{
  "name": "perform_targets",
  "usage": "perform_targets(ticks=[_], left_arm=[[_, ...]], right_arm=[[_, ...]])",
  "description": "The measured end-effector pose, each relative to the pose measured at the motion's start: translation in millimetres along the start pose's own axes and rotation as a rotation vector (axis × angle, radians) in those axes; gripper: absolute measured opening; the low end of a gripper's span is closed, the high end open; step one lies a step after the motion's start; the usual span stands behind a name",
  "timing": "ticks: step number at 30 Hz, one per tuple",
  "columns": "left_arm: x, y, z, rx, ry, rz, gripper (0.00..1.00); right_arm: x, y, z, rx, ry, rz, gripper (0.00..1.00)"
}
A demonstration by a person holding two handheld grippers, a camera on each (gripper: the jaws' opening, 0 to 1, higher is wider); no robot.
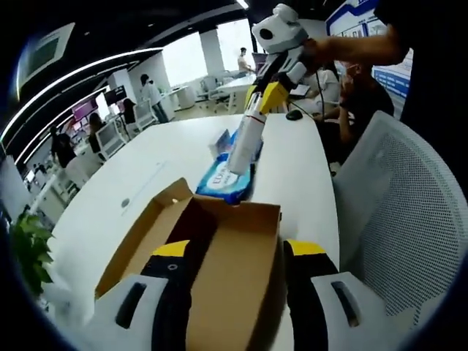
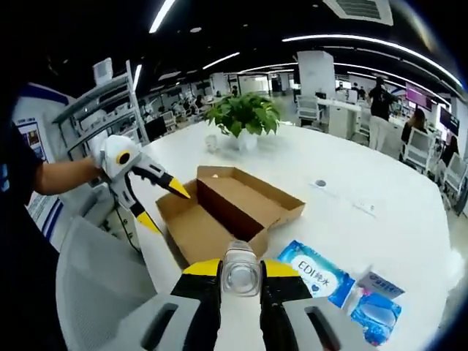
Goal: Operate the shoe box by opening the lid, removing the specified soft item, and placing it in the target area until the item is outside and the box remains undamaged.
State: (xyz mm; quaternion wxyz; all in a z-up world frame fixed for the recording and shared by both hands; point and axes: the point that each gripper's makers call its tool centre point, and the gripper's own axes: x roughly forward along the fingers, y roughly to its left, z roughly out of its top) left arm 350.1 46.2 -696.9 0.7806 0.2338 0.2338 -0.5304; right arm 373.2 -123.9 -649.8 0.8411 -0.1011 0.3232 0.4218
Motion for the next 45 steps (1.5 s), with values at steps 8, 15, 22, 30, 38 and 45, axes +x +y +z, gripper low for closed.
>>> perform_targets(ticks=[8,15,22,30,38,45], left_arm=[[-17,5.8,-7.1,-0.082,-0.015,0.051,0.61],[-31,5.8,-9.8,-0.155,-0.055,0.108,0.69],[-48,5.8,-14.3,-0.192,-0.089,0.176,0.78],[-71,5.6,-17.9,-0.259,-0.115,0.244,0.86],[-84,1.0,-23.7,-0.271,-0.117,0.287,0.88],[-92,-2.1,-32.7,-0.295,-0.108,0.315,0.88]], right_arm=[[-2,-27,6.1,-0.134,0.051,-0.018,0.15],[-1,-50,12.5,-0.266,0.095,-0.035,0.15],[5,-62,13.0,-0.413,0.146,-0.023,0.15],[14,-80,16.9,-0.570,0.201,-0.014,0.15],[26,-93,16.2,-0.734,0.275,0.008,0.15],[39,-105,13.2,-0.805,0.305,0.055,0.15]])
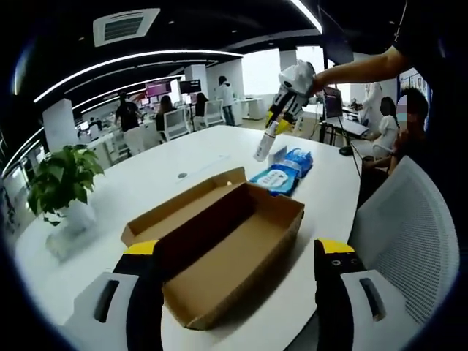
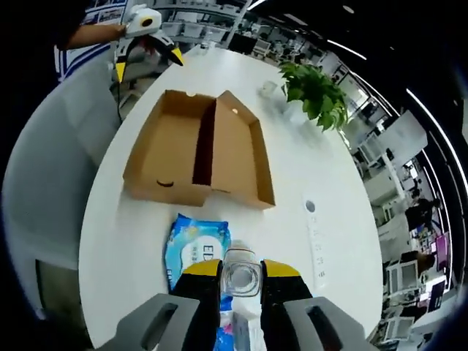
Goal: Operate the shoe box by opening the lid, removing the specified soft item, and placing it in the target area until the item is outside and the box remains undamaged.
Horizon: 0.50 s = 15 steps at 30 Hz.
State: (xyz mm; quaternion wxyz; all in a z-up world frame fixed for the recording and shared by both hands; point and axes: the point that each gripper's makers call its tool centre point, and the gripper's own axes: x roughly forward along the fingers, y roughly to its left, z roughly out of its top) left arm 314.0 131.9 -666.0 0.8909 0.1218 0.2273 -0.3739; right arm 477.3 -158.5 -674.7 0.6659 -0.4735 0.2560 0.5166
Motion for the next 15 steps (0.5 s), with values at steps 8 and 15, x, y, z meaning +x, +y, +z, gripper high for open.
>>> perform_targets(ticks=[8,15], left_arm=[[-6,5.5,-2.2,-0.017,-0.001,0.031,0.88],[-9,9.3,-5.4,-0.034,0.004,0.053,0.87]], right_arm=[[24,-10,-16.4,-0.072,0.048,0.043,0.15],[44,-21,-30.5,-0.091,0.072,0.065,0.16]])
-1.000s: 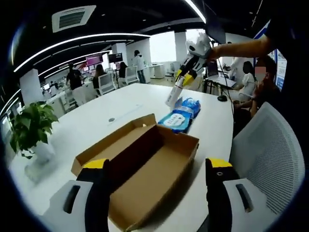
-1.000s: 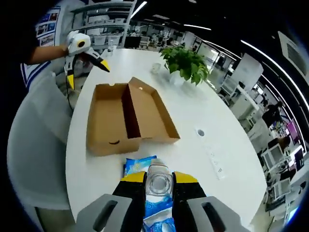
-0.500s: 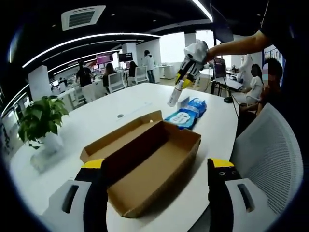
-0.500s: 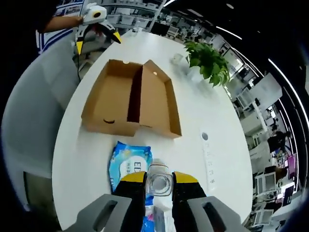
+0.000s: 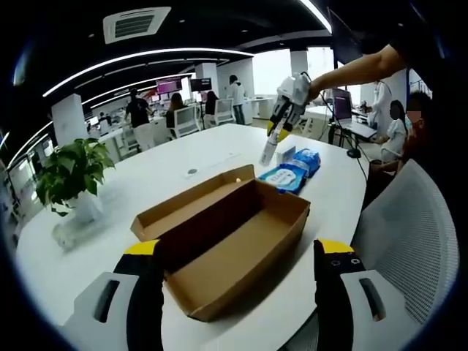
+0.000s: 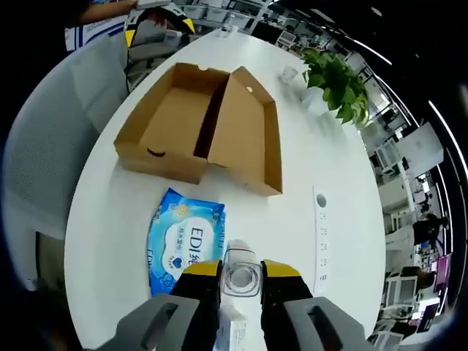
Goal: Operate the shoe box by opening the lid, removing the specified soft item, and placing it in the target area until the item is outside and the box remains undamaged.
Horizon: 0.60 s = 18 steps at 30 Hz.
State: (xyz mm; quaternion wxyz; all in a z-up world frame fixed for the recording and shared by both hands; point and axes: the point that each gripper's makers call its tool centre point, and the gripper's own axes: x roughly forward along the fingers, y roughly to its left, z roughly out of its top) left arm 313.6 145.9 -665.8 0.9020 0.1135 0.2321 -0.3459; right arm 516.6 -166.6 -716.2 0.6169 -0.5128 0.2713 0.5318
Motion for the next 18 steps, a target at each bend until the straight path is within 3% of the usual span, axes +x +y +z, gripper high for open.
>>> perform_targets(ticks=[18], left_arm=[[-2,11.1,-11.4,-0.027,0.026,0.043,0.85]], right_arm=[[32,5,-19.0,-0.058,0.044,0.080,0.16]])
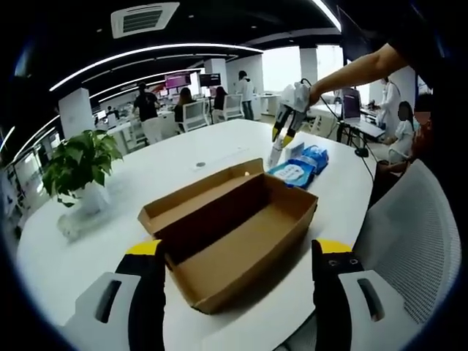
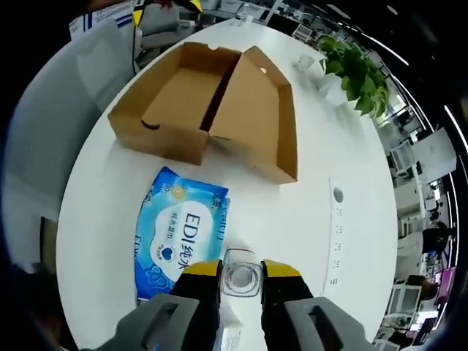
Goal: Operate the shoe box by opening the lid, removing the specified soft item, and placing it in the target area until the item is outside and the box remains undamaged.
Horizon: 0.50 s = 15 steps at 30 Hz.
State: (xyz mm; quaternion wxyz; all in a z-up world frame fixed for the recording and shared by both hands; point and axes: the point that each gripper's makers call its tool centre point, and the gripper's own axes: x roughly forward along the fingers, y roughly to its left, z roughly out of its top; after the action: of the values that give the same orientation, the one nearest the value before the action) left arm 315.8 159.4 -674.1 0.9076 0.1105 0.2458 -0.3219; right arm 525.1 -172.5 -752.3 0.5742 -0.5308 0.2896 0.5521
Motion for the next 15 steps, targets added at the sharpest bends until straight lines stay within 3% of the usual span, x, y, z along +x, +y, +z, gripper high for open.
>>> perform_targets(ticks=[15], left_arm=[[4,1.5,-14.7,-0.011,0.038,0.008,0.82]], right_arm=[[10,3,-6.6,0.007,0.008,0.060,0.16]])
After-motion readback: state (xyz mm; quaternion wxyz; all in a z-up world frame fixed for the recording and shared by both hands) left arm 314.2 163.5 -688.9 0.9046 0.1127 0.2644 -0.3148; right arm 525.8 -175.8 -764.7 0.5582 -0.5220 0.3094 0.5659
